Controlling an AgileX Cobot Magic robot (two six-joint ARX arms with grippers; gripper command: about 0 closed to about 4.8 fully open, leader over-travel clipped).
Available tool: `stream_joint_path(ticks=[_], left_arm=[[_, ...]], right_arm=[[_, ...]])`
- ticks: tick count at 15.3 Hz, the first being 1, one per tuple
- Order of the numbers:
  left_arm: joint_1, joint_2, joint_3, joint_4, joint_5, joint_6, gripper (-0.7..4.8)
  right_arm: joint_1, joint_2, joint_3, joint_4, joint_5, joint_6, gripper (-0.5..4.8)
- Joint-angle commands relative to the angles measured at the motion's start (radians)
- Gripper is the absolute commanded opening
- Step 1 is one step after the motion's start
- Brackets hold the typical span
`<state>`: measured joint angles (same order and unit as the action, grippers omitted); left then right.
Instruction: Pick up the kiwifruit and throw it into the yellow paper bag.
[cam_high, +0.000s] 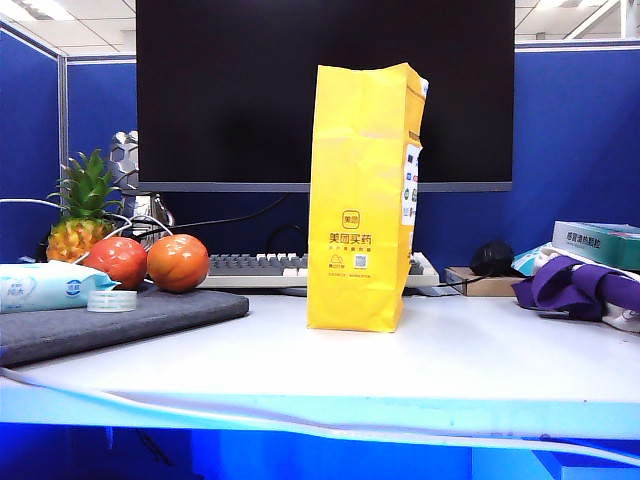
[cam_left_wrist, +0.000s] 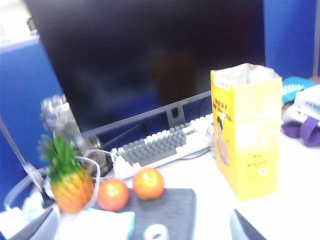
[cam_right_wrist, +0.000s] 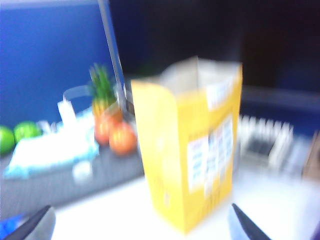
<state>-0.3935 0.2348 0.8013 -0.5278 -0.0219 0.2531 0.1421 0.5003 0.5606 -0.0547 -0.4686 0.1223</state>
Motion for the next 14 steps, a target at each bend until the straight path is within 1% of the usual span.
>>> stream_joint_path(ticks=[1, 2, 3, 4, 5, 6, 7, 8, 10, 12, 14], left_arm=[[0.001, -0.058, -0.138, 0.024, 0.006, -0.1, 4.79], [0.0, -0.058, -0.188, 0.069, 0.012, -0.132, 4.79], [0.0, -0.058, -0.234, 0.135, 0.031, -0.136, 4.79], [0.0, -0.058, -0.278, 0.213, 0.047, -0.134, 4.79], [0.0, -0.057, -0.332, 0.297, 0.048, -0.134, 4.79], [0.0, -0.057, -0.374, 0.339, 0.048, -0.134, 4.79], [0.0, -0.057, -0.406, 0.352, 0.049, -0.134, 4.79], [0.0, -0.056, -0.425, 0.354, 0.049, -0.134, 4.79], [0.0, -0.045, -0.463, 0.392, 0.048, -0.143, 4.79], [0.001, -0.043, -0.476, 0.41, 0.031, -0.177, 4.79], [0.001, -0.043, -0.482, 0.401, -0.016, -0.185, 4.79]], right_arm=[[0.0, -0.004, -0.027, 0.006, 0.003, -0.004, 4.79], [0.0, -0.004, -0.047, 0.008, 0.003, -0.015, 4.79], [0.0, -0.003, -0.069, 0.014, 0.003, -0.019, 4.79], [0.0, -0.003, -0.107, 0.055, 0.004, -0.023, 4.79], [0.0, -0.006, -0.187, 0.174, 0.02, -0.022, 4.79], [0.0, -0.01, -0.266, 0.316, 0.024, -0.019, 4.79], [0.0, -0.016, -0.324, 0.428, 0.026, -0.008, 4.79], [0.0, -0.016, -0.365, 0.495, 0.029, 0.005, 4.79], [0.0, -0.014, -0.419, 0.501, 0.077, 0.006, 4.79], [-0.001, -0.014, -0.433, 0.499, 0.076, 0.006, 4.79], [-0.001, -0.014, -0.433, 0.496, 0.07, 0.006, 4.79]])
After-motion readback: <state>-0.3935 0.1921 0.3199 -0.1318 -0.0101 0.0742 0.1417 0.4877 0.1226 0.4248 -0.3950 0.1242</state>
